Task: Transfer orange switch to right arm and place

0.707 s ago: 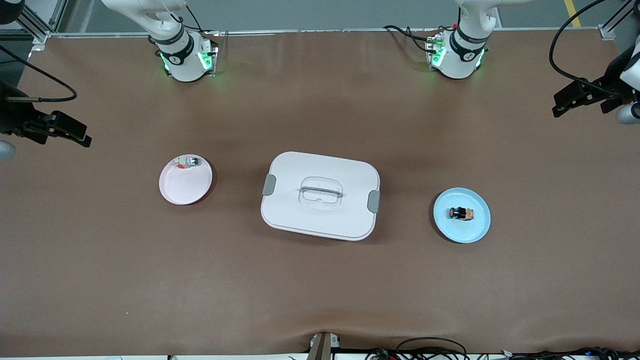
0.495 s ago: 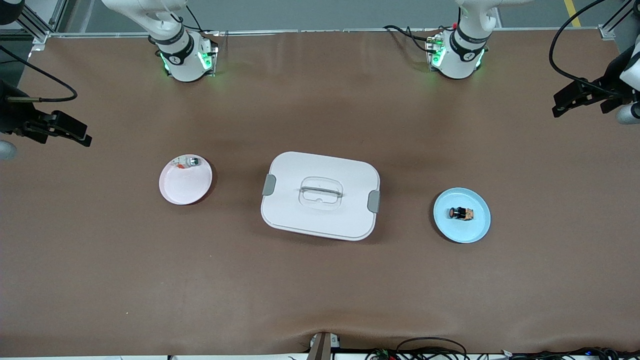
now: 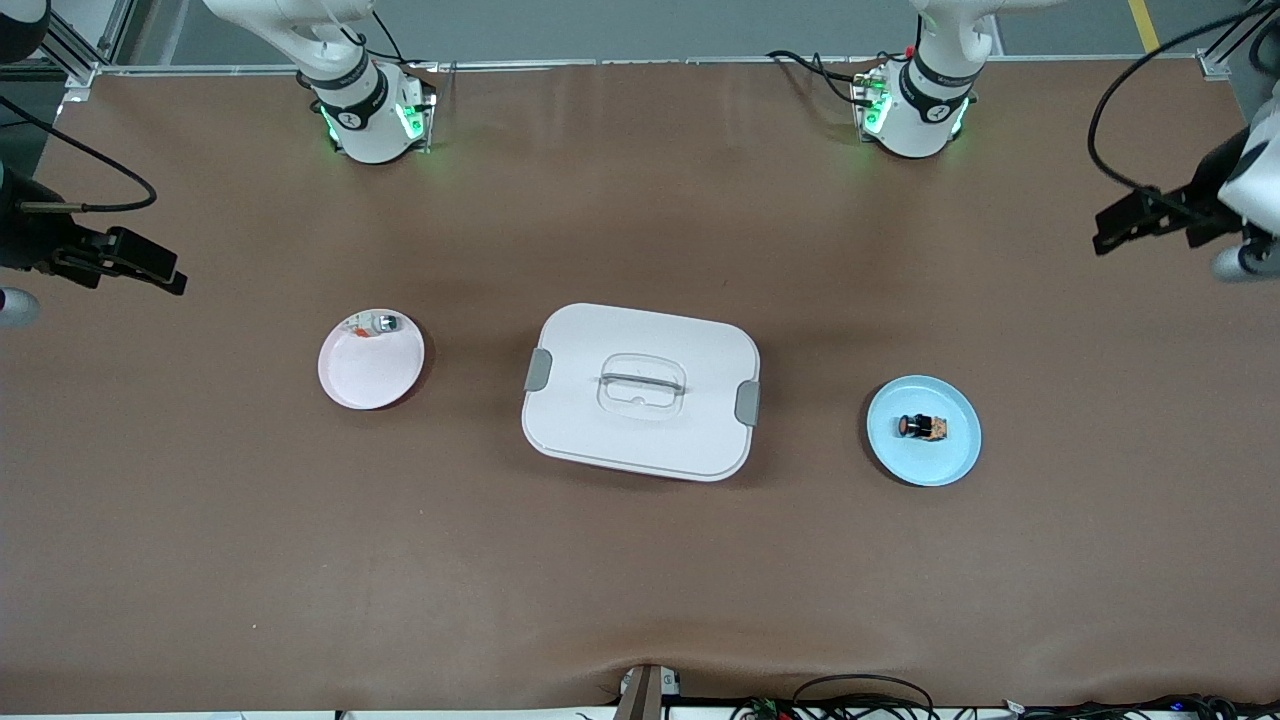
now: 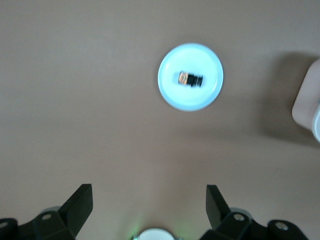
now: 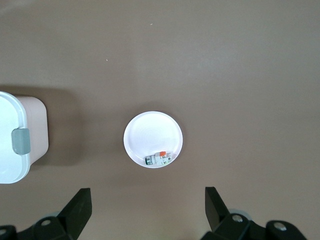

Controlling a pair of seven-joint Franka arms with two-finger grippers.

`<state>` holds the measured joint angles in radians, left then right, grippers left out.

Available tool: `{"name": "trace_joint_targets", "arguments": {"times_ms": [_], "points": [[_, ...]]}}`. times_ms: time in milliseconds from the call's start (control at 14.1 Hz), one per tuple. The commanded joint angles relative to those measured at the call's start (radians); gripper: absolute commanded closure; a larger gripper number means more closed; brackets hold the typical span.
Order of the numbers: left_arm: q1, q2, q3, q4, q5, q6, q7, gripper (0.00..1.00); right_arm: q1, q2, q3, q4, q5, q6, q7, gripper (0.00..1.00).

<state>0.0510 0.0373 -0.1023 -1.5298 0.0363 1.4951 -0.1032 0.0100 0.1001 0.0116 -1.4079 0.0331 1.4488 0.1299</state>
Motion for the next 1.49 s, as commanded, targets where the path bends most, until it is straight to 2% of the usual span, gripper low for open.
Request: {"name": "trace_joint_targets", "arguments": {"times_ms": [0,354,566,1132,1415], "points": [[-0.005,0.036,-0.004,-0.059,-0.004,0.129,0.0,0.0,-0.005,-0.03,0.005,-0.028,0.011,0.01,0.007,0.0],[-0.019,0.127,-0.033,-0.151,-0.007,0.321,0.0,0.0,-0.002,-0.03,0.007,-0.028,0.011,0.013,0.008,0.0],[-0.019,0.17,-0.065,-0.248,-0.007,0.483,0.005,0.0,0.005,-0.03,0.01,-0.026,0.011,0.016,0.008,0.0],[-0.016,0.288,-0.068,-0.469,0.04,0.87,0.042,0.0,0.016,-0.051,0.01,-0.054,0.056,0.035,0.086,0.0],[-0.016,0.378,-0.066,-0.481,0.06,0.968,0.043,0.0,0.091,-0.06,0.01,-0.049,0.065,0.041,0.239,0.0]]}}
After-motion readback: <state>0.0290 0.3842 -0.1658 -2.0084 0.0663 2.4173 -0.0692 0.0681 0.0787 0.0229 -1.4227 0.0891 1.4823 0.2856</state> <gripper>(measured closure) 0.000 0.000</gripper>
